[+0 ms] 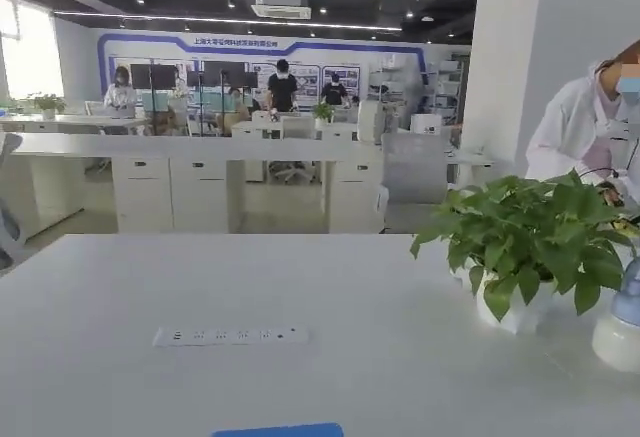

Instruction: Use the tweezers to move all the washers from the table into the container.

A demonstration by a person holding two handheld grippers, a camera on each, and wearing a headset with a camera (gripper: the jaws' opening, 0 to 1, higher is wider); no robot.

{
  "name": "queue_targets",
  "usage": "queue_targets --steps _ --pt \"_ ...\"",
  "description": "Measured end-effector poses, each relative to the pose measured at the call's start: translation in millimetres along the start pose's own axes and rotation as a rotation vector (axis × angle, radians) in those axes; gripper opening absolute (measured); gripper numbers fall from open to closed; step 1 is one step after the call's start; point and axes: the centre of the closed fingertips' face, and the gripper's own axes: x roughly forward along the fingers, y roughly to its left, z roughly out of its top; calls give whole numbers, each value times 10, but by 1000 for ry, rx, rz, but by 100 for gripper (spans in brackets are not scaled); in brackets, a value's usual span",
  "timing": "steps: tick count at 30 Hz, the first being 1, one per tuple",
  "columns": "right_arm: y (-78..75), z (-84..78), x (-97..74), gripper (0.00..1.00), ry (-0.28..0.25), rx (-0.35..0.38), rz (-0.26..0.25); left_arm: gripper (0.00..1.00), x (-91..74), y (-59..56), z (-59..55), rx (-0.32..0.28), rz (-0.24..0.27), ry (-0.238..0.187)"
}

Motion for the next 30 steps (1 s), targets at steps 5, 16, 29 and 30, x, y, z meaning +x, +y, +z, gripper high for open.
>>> queue_targets --steps 5,16,29,30 --pt "-6 38 20 64 -34 49 1 30 -156 -67 -17 -179 8 -134" --pt "-150 224 -62 73 -123 122 -65 59 -903 306 47 -524 239 -662" --pt "-242 321 -17 86 -188 174 -150 87 -1729 404 225 -585 493 -1097" --pt "-232 342 -8 86 -197 182 -153 90 -1760 410 228 -589 502 -1118"
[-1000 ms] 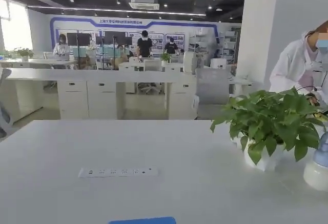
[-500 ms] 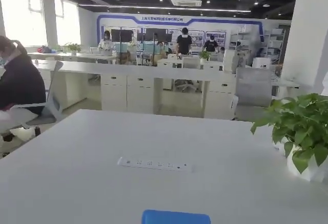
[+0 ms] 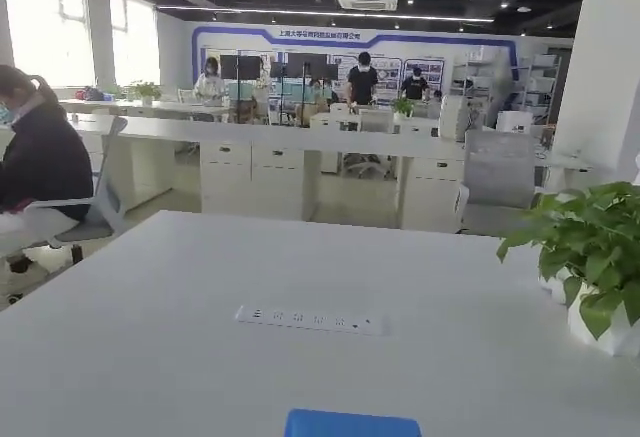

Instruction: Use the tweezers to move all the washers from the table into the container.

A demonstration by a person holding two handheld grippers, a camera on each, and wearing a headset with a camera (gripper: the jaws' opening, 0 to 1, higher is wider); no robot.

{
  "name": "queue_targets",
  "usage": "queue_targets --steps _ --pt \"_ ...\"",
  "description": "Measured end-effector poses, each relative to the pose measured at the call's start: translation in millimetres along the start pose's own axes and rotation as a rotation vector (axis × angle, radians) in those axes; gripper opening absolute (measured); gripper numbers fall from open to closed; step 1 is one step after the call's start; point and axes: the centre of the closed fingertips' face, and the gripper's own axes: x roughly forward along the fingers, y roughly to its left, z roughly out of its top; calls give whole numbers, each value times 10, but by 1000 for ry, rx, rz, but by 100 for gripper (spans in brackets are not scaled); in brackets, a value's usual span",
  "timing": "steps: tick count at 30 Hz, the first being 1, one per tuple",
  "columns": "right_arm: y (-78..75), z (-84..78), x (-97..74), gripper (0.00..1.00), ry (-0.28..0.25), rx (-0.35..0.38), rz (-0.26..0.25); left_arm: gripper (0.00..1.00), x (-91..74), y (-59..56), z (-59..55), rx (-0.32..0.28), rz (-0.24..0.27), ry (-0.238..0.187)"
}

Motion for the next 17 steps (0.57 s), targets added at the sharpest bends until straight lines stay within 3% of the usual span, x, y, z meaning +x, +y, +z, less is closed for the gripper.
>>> queue_targets --steps 5,7,11,17 --pt "41 124 55 94 -67 50 -3 98 -43 12 84 -55 7 -72" --pt "103 231 98 98 -123 86 17 99 -58 24 100 -56 18 -86" --pt "167 271 183 99 -119 57 24 99 -99 117 195 -55 62 -132" --pt "206 298 303 99 -103 28 28 99 -111 244 234 -54 78 -133"
